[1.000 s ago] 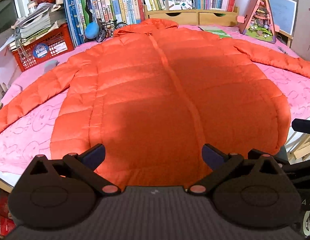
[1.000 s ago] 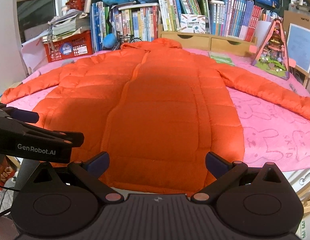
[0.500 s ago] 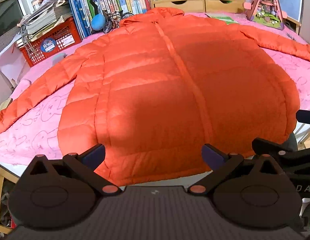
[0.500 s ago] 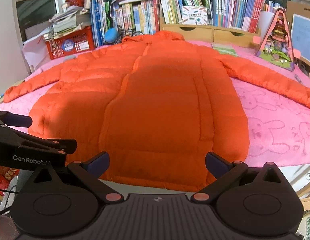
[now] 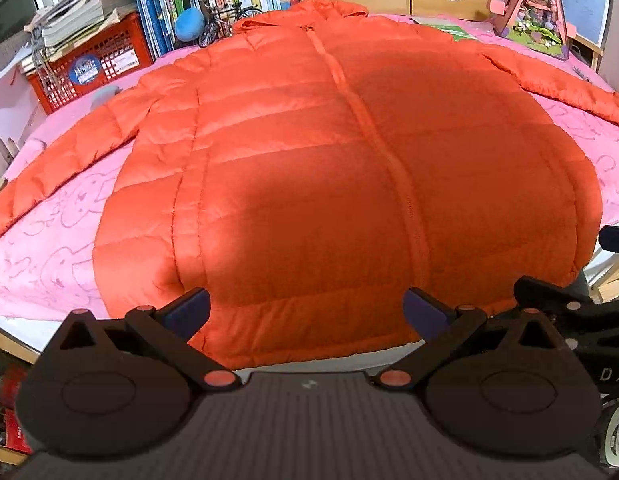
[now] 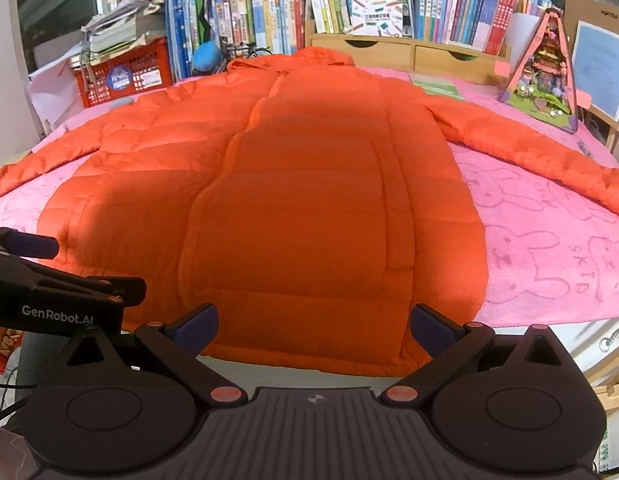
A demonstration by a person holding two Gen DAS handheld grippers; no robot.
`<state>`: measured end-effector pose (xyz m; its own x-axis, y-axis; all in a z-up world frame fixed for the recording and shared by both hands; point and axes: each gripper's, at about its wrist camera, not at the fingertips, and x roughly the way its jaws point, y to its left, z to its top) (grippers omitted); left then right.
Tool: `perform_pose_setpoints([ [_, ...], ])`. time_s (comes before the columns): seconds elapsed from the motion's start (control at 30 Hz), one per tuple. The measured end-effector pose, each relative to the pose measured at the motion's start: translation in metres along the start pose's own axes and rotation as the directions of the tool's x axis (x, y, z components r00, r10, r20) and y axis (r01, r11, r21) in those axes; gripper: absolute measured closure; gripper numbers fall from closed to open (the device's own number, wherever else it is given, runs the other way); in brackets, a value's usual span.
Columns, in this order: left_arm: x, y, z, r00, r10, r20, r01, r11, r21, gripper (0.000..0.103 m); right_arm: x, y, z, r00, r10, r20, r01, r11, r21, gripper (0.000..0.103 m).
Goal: Fold clothes
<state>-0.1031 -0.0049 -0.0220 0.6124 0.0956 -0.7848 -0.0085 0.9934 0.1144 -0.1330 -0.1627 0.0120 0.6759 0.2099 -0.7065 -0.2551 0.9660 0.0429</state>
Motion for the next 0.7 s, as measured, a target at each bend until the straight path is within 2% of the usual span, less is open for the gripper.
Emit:
perform_pose_setpoints([
  [0.5, 0.005, 0.012, 0.004, 1.0, 0.027, 0.016, -0.027, 0.999, -0.023, 0.0, 0.009, 0.005, 0.012, 1.0, -0.003, -0.009, 0.002, 1.0, -0.029, 0.0],
  [0.7, 0.006, 0.018, 0.01, 1.0, 0.009, 0.026, -0.008, 0.999, -0.033, 0.0, 0.017, 0.01, 0.021, 1.0, 0.004, -0.022, -0.006, 0.998, -0.058, 0.0],
])
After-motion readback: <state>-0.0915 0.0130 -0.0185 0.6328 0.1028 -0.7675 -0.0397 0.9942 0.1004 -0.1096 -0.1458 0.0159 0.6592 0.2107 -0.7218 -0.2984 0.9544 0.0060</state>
